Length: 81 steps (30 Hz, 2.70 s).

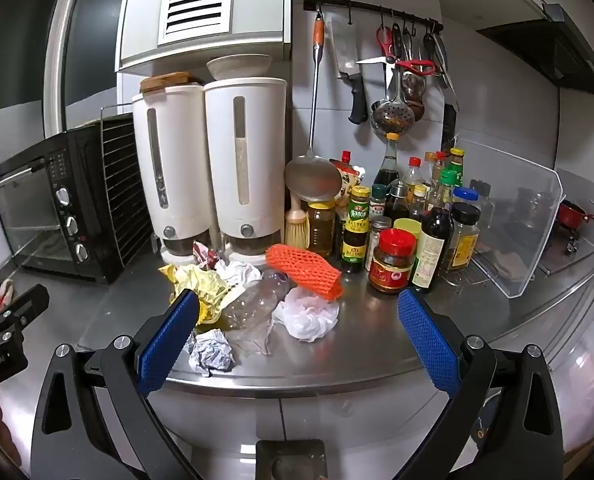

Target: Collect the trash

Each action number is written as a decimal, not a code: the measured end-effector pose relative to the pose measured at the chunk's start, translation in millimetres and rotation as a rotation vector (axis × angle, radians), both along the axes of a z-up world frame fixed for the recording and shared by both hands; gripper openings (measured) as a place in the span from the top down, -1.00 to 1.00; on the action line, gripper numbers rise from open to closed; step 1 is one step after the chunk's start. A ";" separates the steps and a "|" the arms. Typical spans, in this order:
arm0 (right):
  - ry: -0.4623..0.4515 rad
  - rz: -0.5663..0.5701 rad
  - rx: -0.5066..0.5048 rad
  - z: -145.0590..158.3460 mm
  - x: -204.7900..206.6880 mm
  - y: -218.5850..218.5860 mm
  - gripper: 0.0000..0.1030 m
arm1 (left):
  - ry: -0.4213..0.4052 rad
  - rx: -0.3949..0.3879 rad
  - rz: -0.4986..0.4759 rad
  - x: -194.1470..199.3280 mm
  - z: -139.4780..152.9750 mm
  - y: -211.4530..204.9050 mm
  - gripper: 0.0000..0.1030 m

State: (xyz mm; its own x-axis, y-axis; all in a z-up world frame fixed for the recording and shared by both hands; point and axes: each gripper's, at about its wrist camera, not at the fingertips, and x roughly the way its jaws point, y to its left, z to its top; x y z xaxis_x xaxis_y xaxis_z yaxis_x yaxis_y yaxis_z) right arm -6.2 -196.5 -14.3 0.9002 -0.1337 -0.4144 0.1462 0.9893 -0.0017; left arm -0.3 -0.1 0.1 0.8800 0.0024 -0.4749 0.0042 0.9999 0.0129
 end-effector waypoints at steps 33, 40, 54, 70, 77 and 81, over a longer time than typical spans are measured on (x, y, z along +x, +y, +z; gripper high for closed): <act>-0.007 -0.003 0.010 -0.1 3.9 -3.8 -0.94 | -0.002 0.011 0.001 2.3 -6.1 3.8 -0.85; -0.009 0.000 0.011 0.2 6.6 -3.0 -0.94 | -0.001 0.016 0.004 4.5 -6.6 0.0 -0.85; -0.002 0.005 0.016 -2.8 12.6 -1.9 -0.94 | 0.010 0.025 0.012 8.5 -8.6 -2.3 -0.85; -0.004 0.004 0.023 -3.4 13.0 0.0 -0.94 | 0.007 0.022 0.013 8.7 -8.1 -1.7 -0.85; -0.004 0.003 0.023 -2.2 11.9 0.8 -0.94 | 0.005 0.020 0.012 7.1 -6.4 -1.4 -0.85; -0.003 0.003 0.020 -2.0 12.7 0.8 -0.94 | 0.003 0.021 0.010 6.2 -5.9 -2.2 -0.85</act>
